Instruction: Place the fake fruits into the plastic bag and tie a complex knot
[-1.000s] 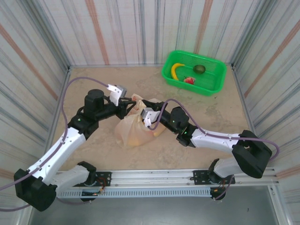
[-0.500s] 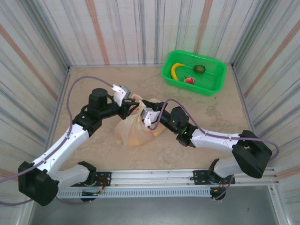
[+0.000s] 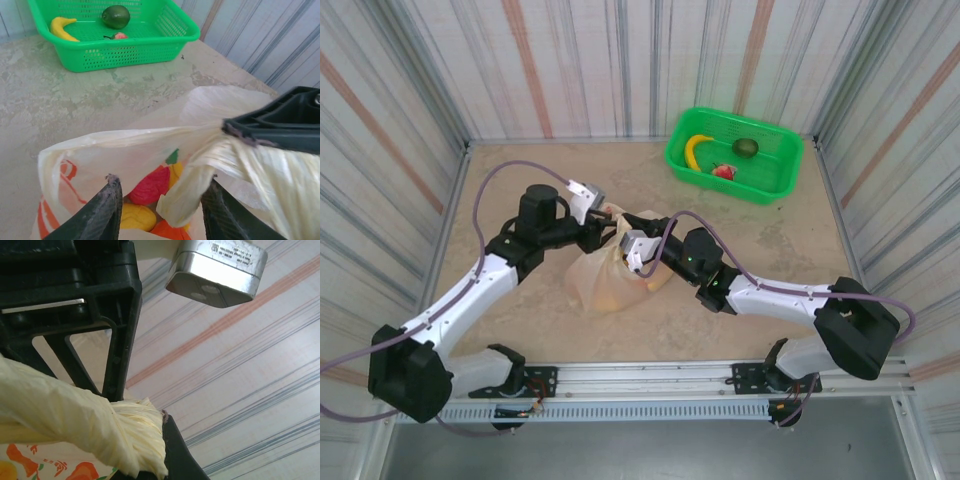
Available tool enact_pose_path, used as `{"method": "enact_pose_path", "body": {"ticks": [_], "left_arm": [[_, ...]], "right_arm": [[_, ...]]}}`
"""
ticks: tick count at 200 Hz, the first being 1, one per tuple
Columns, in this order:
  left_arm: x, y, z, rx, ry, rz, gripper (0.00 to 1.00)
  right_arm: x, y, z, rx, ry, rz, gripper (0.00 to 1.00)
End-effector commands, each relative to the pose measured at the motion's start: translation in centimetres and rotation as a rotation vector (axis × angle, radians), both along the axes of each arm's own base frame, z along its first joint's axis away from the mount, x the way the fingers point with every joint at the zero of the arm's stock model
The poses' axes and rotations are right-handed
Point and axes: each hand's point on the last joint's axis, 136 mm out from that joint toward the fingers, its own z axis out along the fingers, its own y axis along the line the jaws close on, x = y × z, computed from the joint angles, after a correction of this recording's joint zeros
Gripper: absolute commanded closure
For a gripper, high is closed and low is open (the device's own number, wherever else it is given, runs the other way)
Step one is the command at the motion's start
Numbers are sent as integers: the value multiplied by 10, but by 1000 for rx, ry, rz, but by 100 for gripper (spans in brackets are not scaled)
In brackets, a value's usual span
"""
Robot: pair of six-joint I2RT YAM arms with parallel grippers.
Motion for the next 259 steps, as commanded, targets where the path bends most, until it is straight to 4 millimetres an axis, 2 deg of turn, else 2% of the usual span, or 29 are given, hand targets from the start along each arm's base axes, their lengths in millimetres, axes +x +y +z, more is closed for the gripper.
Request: {"method": "enact_pose_path", "body": {"ticks": [1, 25, 61, 116, 142, 182, 215, 233, 259], "left_arm": [[7, -4, 31, -60, -34, -16, 58], [0, -18, 40, -62, -48, -89, 62], [-4, -23, 32, -88, -28, -125, 71], [-3, -21, 26, -82, -30, -113, 100], [3, -15, 25, -82, -27, -68, 100], [7, -10, 24, -96, -23, -38, 100], [9, -9, 20, -90, -10, -29, 100], [9, -9, 18, -86, -8, -27, 100], [12, -8, 15, -73, 3, -14, 100]], "right_arm": [[-2, 5, 15, 52, -7, 27, 100], [-1, 5, 13, 45, -2, 23, 100], [2, 4, 14, 49, -4, 15, 100], [3, 5, 14, 44, 3, 14, 100], [5, 4, 9, 28, 13, 7, 100], [7, -1, 1, -18, 48, -11, 91], [1, -6, -10, -76, 105, 12, 83], [-3, -12, -7, -59, 133, 18, 78], [-13, -18, -6, -58, 203, 51, 66]]}}
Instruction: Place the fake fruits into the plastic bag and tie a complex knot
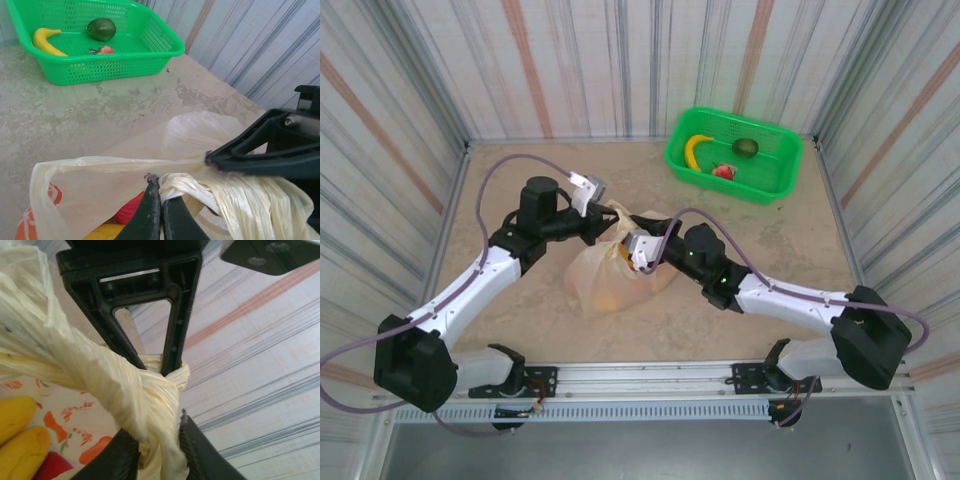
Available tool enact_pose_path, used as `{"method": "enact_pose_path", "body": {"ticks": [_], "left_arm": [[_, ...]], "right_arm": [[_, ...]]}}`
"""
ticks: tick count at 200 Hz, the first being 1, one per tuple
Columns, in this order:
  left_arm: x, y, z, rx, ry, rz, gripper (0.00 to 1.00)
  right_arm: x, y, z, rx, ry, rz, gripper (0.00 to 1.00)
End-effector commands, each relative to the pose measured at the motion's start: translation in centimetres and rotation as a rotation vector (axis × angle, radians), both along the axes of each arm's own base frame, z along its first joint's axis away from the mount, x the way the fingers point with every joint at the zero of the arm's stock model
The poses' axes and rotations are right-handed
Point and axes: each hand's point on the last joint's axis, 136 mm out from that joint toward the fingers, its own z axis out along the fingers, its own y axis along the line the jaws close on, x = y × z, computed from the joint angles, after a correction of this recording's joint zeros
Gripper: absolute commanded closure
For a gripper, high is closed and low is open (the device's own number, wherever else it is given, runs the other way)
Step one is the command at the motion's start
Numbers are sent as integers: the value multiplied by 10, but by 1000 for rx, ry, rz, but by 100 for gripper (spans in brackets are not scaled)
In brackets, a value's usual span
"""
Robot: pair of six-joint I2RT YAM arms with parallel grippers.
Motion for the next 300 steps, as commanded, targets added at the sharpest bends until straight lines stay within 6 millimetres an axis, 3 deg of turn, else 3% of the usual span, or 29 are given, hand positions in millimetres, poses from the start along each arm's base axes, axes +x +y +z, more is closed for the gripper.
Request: {"method": "enact_pose_path", "body": {"ticks": [1, 41, 78, 89, 102, 117, 131, 152, 172, 198, 215, 219, 248, 266, 300], "left_arm": [[5, 3, 1, -1, -8, 26, 100], [6, 5, 0, 6, -5, 34, 100], [6, 6, 0, 7, -5, 41, 100], [5, 6, 0, 6, -3, 39, 100], [5, 6, 0, 6, -3, 41, 100], [5, 6, 2, 3, -7, 42, 100], [5, 6, 3, 1, -7, 45, 100], [7, 7, 2, 2, -1, 57, 100], [9, 8, 0, 8, 9, 72, 100], [11, 10, -1, 10, 17, 85, 100], [11, 10, -1, 6, 20, 88, 100], [11, 9, -1, 5, 21, 86, 100], [11, 9, -2, 3, 24, 87, 100], [11, 9, -1, 0, 23, 86, 100], [9, 9, 1, -5, 17, 79, 100]], "right_arm": [[-10, -6, 10, 24, 75, 33, 66], [-15, -23, 2, 27, 138, 30, 61], [-30, -39, 27, 132, 225, 52, 61], [-38, -39, 32, 164, 293, 67, 62], [-44, -47, 47, 255, 384, 31, 53], [-43, -57, 52, 336, 540, -67, 52], [-48, -60, 47, 350, 670, -102, 58], [-72, -47, 43, 395, 752, -43, 58], [-83, -34, 39, 449, 931, -76, 57], [-111, -11, 34, 414, 1062, 50, 43], [-117, -4, 37, 435, 1095, 118, 39], [-116, 2, 29, 418, 1117, 117, 39], [-105, 14, 28, 491, 1218, 128, 37], [-92, 21, 21, 538, 1269, 70, 22], [-69, 27, 11, 582, 1277, -65, 24]]}}
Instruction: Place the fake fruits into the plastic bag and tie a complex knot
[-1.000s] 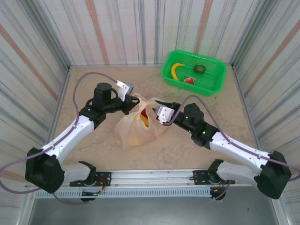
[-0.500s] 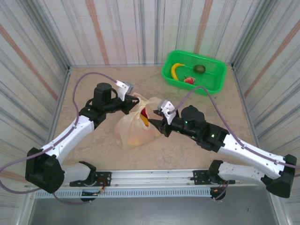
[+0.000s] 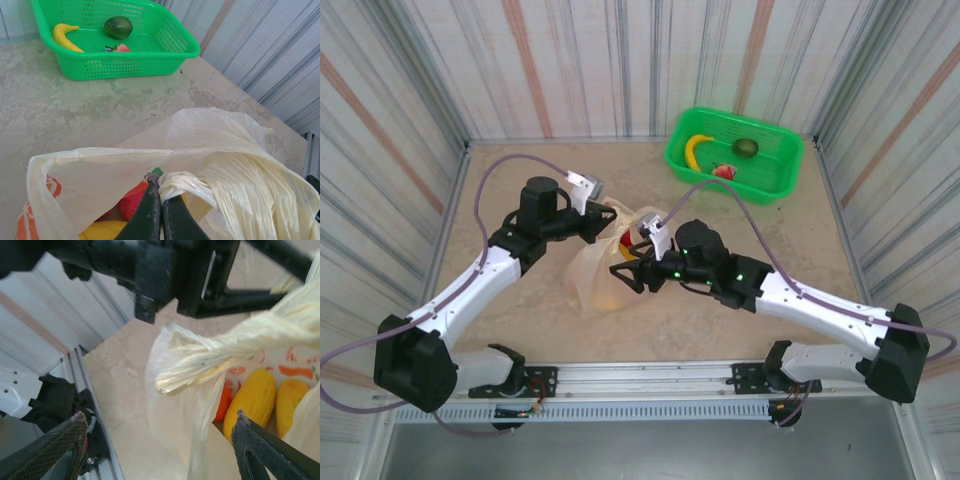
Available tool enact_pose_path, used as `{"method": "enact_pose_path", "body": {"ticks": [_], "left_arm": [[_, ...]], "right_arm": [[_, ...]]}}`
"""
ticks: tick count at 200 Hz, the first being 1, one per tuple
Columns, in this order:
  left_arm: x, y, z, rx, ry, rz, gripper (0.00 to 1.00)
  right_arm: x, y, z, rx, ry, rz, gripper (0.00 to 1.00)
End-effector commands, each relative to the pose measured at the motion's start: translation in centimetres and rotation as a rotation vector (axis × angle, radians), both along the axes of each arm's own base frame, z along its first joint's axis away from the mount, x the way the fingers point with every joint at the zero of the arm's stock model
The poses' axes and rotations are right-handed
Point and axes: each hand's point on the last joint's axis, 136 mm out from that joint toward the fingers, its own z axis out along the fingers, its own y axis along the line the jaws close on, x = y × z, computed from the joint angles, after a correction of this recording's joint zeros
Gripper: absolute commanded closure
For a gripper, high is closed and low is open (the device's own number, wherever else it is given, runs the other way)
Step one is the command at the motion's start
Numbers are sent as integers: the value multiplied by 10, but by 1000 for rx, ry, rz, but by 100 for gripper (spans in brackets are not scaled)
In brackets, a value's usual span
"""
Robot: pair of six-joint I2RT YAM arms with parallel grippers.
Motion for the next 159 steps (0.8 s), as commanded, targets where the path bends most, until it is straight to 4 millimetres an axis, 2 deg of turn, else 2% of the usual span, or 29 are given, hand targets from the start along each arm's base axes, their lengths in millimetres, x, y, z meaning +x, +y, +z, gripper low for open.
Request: {"method": "enact_pose_path", "body": {"ticks": [1, 53, 65, 99, 116, 142, 159], "left_arm": [[1, 3, 4, -11, -8, 14, 100], [1, 4, 5, -8, -13, 16, 100], [1, 4, 5, -7, -14, 17, 100], [1, 4, 8, -9, -19, 19, 100], [1, 4, 7, -8, -18, 21, 100], [1, 5, 7, -7, -19, 22, 100], [1, 5, 8, -7, -20, 23, 100]], "right_arm": [[18, 5, 14, 43, 44, -103, 24], [31, 20, 20, 74, 40, -117, 30], [35, 19, 18, 68, 37, -136, 34], [40, 9, 4, 32, 42, -171, 54], [41, -1, -2, 28, 40, -189, 69], [46, -20, -6, 23, 26, -247, 97], [50, -32, -8, 6, 15, -277, 100]]}}
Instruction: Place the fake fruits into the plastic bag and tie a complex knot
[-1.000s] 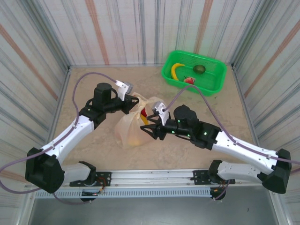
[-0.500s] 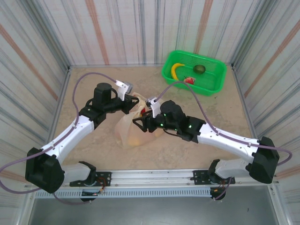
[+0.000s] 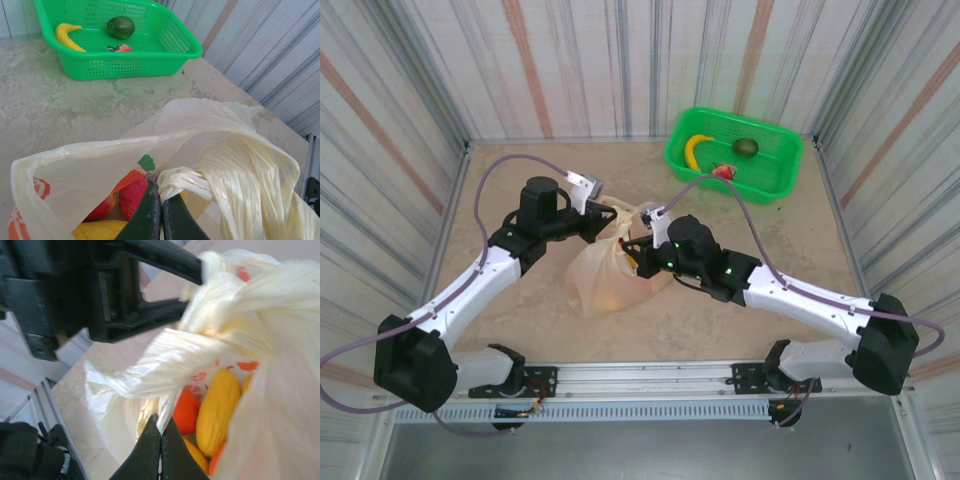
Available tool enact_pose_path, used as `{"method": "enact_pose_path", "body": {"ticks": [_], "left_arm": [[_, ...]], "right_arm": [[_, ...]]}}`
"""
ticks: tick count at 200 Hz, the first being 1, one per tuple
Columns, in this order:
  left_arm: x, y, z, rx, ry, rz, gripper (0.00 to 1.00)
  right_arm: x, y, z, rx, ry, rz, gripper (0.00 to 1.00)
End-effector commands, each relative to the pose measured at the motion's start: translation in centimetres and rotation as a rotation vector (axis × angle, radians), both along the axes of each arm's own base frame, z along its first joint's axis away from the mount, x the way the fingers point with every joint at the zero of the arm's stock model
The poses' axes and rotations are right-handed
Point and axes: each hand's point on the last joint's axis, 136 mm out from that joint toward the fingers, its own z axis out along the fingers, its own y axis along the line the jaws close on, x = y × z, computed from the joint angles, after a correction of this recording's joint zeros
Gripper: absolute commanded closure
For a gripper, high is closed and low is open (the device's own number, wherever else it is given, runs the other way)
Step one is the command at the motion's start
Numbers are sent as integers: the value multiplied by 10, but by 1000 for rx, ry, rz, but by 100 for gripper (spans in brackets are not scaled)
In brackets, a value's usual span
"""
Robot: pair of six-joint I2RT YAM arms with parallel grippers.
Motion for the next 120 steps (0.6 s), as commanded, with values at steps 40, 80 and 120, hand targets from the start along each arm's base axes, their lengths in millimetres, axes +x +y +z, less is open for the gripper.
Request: {"method": "enact_pose_path", "body": {"ticks": [40, 80, 120], "left_arm": [[0, 5, 7, -3, -20, 23, 100], [0, 7, 6, 2, -22, 30, 100], [0, 8, 8, 4, -29, 34, 100]], "right_arm": [[20, -45, 9, -47, -47, -140, 100], [36, -71, 9, -110, -37, -236, 100], [49, -101, 2, -204, -34, -362, 100]]}}
